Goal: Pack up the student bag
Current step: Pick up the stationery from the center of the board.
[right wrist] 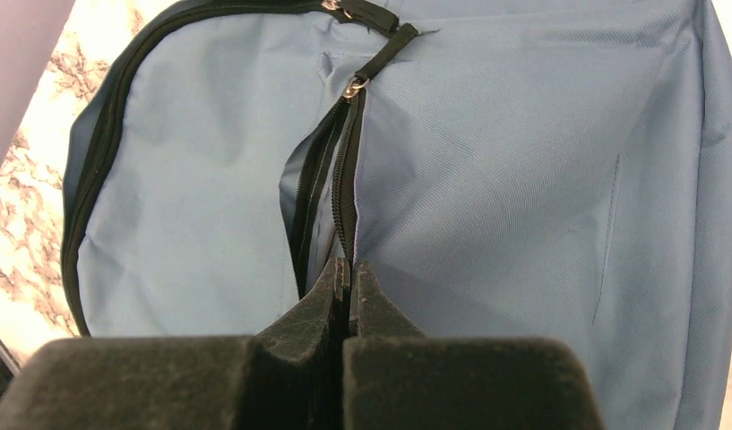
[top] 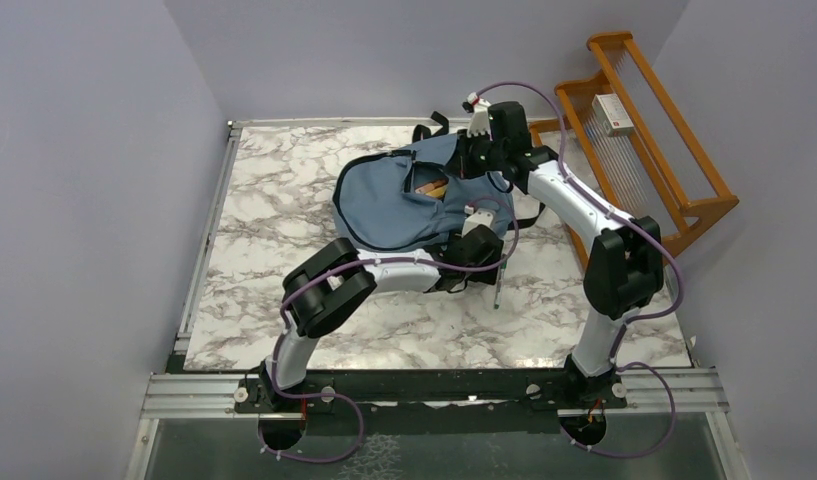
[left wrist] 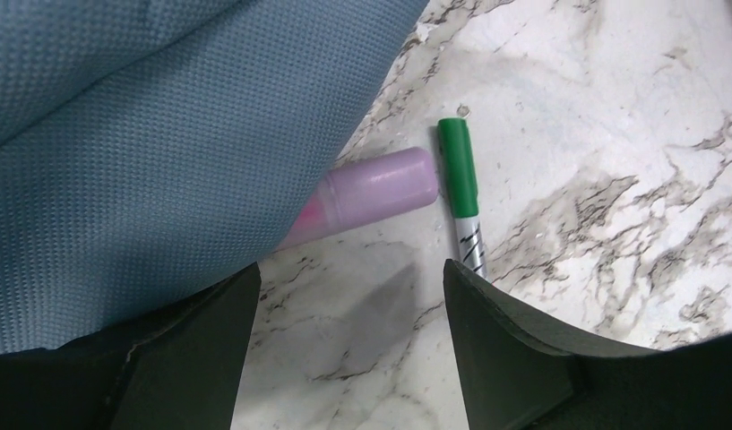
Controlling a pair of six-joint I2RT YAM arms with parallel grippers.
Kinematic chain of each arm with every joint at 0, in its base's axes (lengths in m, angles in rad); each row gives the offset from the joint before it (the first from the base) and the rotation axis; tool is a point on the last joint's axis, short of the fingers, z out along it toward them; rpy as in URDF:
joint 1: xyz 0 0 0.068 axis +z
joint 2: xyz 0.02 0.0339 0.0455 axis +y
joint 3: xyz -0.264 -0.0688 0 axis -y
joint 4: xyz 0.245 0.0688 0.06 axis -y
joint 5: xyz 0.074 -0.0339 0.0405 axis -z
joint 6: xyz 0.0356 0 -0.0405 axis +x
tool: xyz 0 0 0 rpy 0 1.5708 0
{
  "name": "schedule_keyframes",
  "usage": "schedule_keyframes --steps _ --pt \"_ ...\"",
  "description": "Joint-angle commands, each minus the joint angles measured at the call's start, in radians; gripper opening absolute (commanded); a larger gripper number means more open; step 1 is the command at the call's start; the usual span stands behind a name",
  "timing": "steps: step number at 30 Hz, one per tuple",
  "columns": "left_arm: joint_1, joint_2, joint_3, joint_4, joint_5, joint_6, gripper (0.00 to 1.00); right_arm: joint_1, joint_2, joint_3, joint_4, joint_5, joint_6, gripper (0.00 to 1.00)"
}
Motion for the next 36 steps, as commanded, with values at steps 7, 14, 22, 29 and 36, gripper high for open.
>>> schedule_keyframes --steps 7,14,22,29,36 --pt "-0.058 0.036 0.077 -0.073 -0.103 -0.029 0.77 -0.018 -0.055 -0.022 0.004 -0.025 -0.009 0.01" --pt "-0.096 0.068 0.118 -0.133 -0.132 -0.022 0.77 -0.018 -0.052 -0.028 0.015 -0.035 -0.007 0.00" --pt "-0.105 0.137 0.212 -0.156 -0.116 0.039 0.76 -0.018 -0.047 -0.030 0.016 -0.039 -0.005 0.01" --pt "-0.121 0.216 0.298 -0.308 -0.141 0.099 0.67 -0.018 -0.043 -0.032 0.019 -0.041 -0.005 0.01" --pt "-0.122 0.168 0.207 -0.336 -0.111 0.123 0.46 -0.018 -0.045 -0.023 0.012 -0.028 -0.013 0.00"
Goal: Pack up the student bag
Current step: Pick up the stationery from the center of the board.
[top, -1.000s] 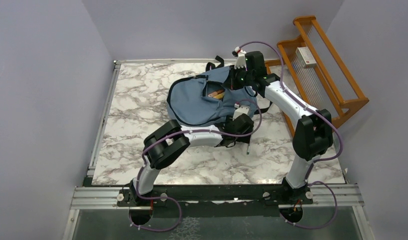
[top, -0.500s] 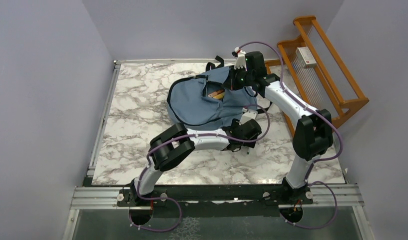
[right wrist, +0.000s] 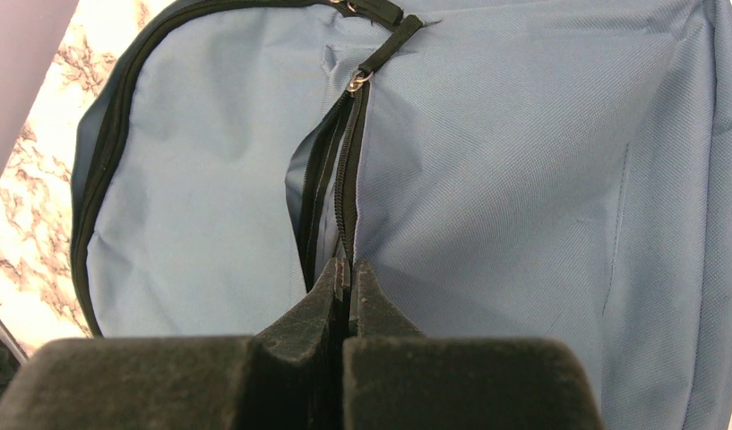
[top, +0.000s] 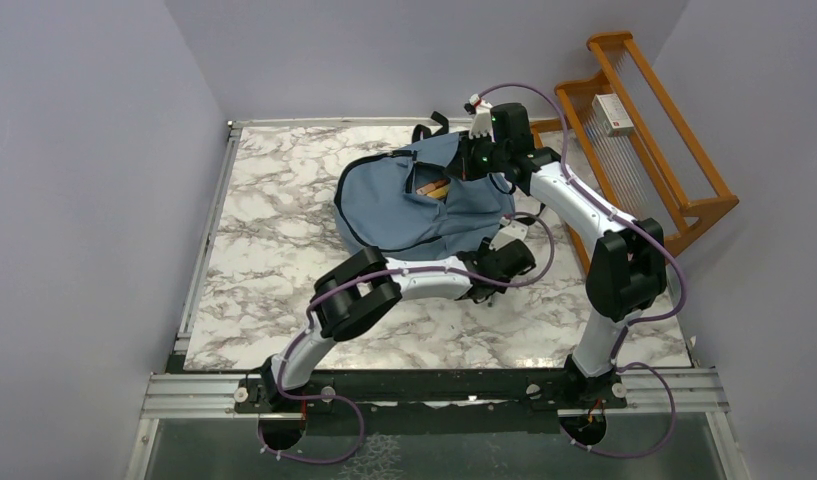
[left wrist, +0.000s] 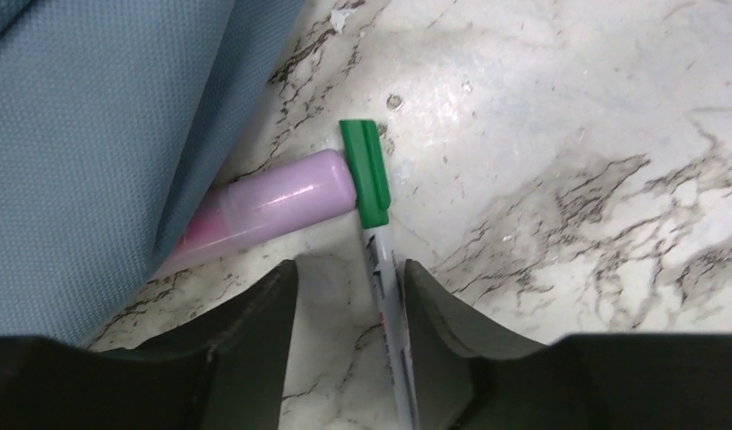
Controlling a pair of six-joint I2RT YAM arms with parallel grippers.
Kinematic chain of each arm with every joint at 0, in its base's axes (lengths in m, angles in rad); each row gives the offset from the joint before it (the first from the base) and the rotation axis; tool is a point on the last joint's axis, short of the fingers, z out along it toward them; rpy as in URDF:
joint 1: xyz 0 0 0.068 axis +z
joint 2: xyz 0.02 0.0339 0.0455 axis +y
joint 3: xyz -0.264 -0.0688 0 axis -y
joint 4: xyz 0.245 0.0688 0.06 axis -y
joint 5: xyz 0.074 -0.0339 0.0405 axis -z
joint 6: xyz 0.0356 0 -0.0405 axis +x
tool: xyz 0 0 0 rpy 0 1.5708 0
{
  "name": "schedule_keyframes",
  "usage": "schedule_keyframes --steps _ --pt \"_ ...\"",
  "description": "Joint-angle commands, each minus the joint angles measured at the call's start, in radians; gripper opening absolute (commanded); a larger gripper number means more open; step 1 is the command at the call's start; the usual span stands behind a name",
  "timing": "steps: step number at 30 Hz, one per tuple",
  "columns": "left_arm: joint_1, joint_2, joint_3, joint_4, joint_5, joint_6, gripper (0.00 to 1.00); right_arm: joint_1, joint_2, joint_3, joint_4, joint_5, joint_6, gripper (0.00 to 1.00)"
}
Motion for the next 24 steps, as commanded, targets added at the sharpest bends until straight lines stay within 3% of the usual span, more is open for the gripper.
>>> schedule_keyframes --steps 1,9,17,24 --pt "-0.009 -0.015 -0.083 -0.113 0.052 0.022 0.45 -0.009 -0.024 0.005 0.013 -0.007 -0.013 0.00" --pt "-0.011 -0.080 -0.150 -0.079 0.146 0.081 0.18 -0.009 -0.034 -0.020 0.030 -0.006 -0.007 0.01" --pt "0.004 -0.166 -0.175 -0.006 0.268 0.181 0.00 -0.009 -0.053 -0.052 0.054 -0.006 0.006 0.01" --pt "0.029 -0.404 -0.349 0.038 0.322 0.226 0.00 -0.009 -0.072 -0.084 0.110 -0.018 0.017 0.01"
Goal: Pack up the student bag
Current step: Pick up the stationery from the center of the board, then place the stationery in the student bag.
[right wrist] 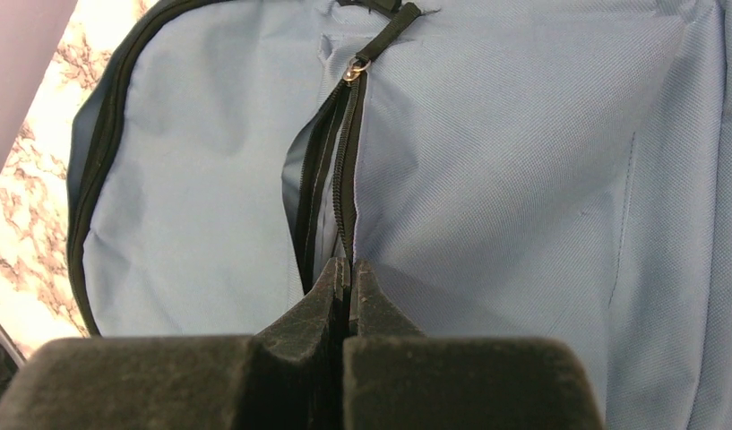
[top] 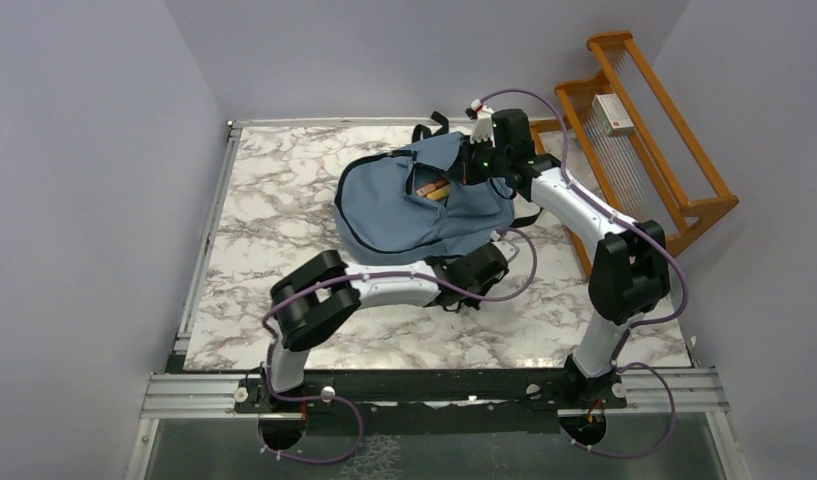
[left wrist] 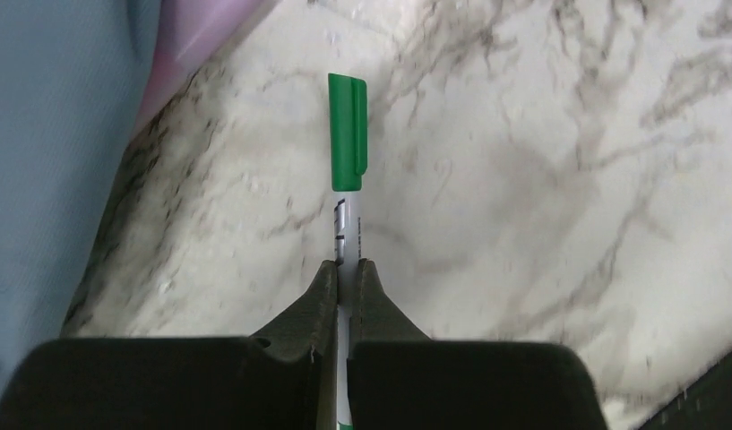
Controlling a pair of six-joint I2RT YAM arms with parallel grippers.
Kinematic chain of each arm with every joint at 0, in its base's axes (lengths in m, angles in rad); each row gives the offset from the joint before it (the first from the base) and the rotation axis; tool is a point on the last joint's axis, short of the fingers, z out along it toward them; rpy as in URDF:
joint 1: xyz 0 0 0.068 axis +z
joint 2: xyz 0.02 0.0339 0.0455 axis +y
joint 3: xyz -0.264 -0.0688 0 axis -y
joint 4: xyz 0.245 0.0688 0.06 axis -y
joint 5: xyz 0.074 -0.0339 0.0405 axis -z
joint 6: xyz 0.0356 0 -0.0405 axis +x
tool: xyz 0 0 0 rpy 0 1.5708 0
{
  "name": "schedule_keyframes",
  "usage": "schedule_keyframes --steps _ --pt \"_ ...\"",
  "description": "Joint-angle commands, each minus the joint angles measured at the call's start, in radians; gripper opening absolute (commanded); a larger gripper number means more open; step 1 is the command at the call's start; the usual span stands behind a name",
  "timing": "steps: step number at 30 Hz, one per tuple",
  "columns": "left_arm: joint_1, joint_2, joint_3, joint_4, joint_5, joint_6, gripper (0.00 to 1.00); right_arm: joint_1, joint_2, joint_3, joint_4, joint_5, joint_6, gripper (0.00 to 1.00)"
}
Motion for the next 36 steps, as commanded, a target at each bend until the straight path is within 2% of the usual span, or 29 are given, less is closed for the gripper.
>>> schedule_keyframes --steps 1,7,13,15,20,26,31,36 --pt "0.035 -0.214 -0.144 0.034 0.095 0.019 0.00 -0.009 -0.053 -0.024 0.071 -0.023 0.014 0.01" --pt "0.195 -0.528 -0.373 0.092 0.161 -0.134 0.00 -0.009 -0.072 -0.062 0.136 -0.025 0.026 0.01" --pt "0.332 -0.696 -0.401 0.082 0.160 -0.188 0.00 -0.009 -0.085 -0.091 0.162 -0.016 0.007 0.01" --pt "0.380 -0.695 -0.381 0.063 0.186 -0.205 0.00 -0.009 -0.089 -0.097 0.168 -0.023 -0.008 0.01" --pt "0.522 -0.637 -0.324 0.035 0.379 -0.260 0.00 -0.009 -0.120 -0.140 0.216 -0.040 -0.036 0.01" --pt "0.621 -0.554 -0.203 -0.037 0.555 -0.319 0.00 -0.009 -0.137 -0.164 0.232 -0.060 -0.053 0.01" --pt "0.666 -0.500 -0.133 -0.071 0.655 -0.387 0.00 -0.009 -0.140 -0.169 0.232 -0.060 -0.051 0.01" --pt "0.668 -0.459 -0.092 -0.092 0.663 -0.401 0.00 -0.009 -0.151 -0.177 0.237 -0.055 -0.062 0.01"
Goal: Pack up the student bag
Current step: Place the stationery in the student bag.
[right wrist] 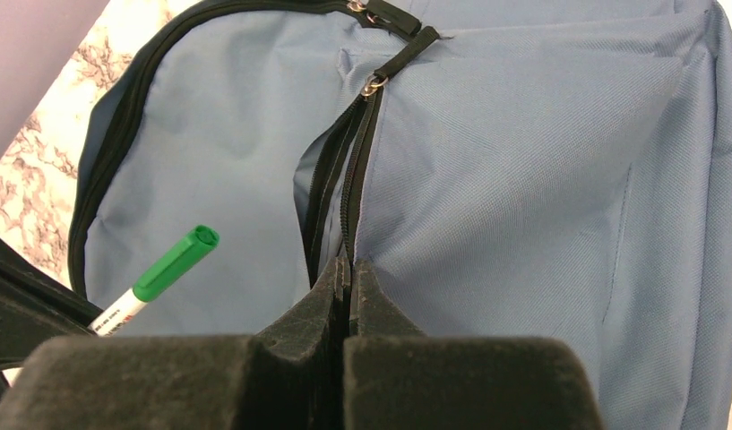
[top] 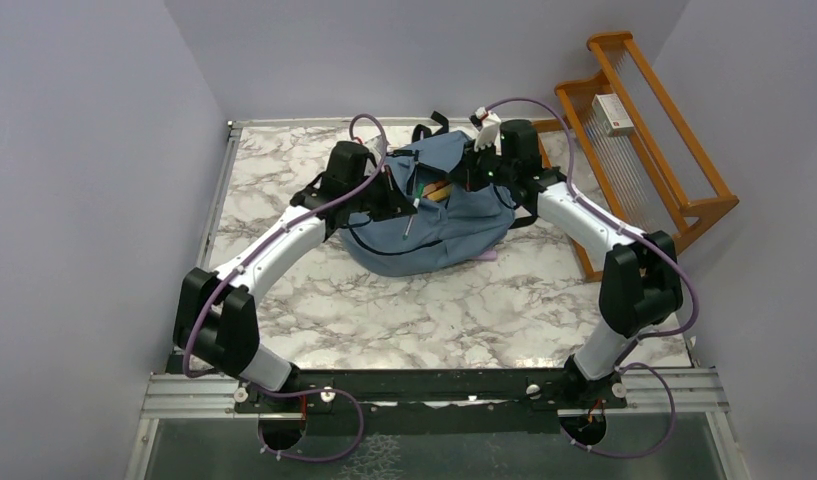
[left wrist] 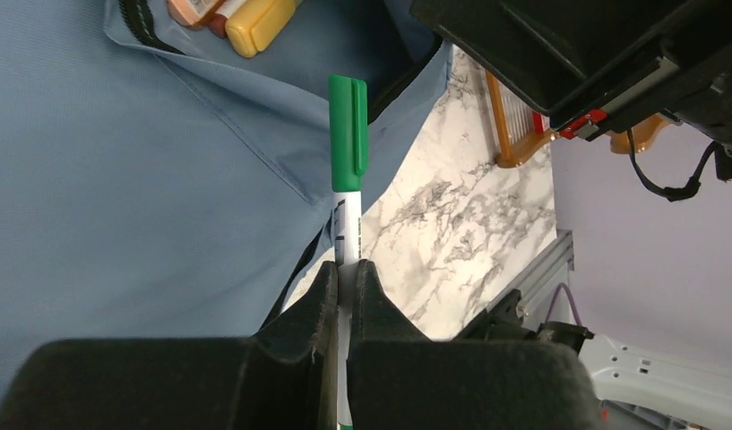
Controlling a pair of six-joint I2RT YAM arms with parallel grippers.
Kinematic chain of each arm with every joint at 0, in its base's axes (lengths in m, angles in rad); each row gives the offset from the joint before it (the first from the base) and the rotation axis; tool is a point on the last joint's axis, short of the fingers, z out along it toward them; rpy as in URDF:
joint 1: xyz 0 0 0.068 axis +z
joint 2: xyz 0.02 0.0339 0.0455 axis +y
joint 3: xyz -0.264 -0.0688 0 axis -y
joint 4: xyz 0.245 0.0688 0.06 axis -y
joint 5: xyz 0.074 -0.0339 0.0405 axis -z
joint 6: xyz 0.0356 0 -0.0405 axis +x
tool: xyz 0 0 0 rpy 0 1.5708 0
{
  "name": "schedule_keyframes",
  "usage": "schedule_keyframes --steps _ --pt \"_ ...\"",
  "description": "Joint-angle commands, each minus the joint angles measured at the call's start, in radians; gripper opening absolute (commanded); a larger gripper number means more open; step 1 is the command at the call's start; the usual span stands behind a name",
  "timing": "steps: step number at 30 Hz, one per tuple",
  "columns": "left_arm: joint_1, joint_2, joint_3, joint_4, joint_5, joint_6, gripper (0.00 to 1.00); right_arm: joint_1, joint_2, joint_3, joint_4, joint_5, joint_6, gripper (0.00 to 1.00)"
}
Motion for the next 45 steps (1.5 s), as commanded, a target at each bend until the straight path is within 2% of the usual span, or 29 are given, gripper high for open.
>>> schedule_keyframes --steps 1,6,24,35,38,45 --pt "0.003 0.051 0.058 -0.038 0.082 -0.039 0.00 -0.007 -0.063 -0.013 0.046 -0.026 -0.025 0.01" --pt "0.006 0.138 0.122 -0.064 0.114 -0.023 0.00 -0.007 -0.073 -0.024 0.051 -0.039 -0.027 0.01" --pt "0.007 0.445 0.450 -0.054 0.002 -0.035 0.00 0.000 -0.116 -0.104 0.150 -0.100 -0.018 0.01" --pt "0.001 0.567 0.531 0.074 -0.055 -0.154 0.01 0.019 -0.087 -0.087 0.189 -0.116 0.038 0.01" --pt "-0.004 0.591 0.555 0.100 -0.056 -0.172 0.09 0.020 -0.081 -0.088 0.192 -0.123 0.045 0.01" --pt "-0.016 0.604 0.583 0.101 -0.049 -0.143 0.43 0.022 -0.078 -0.095 0.192 -0.110 0.041 0.01"
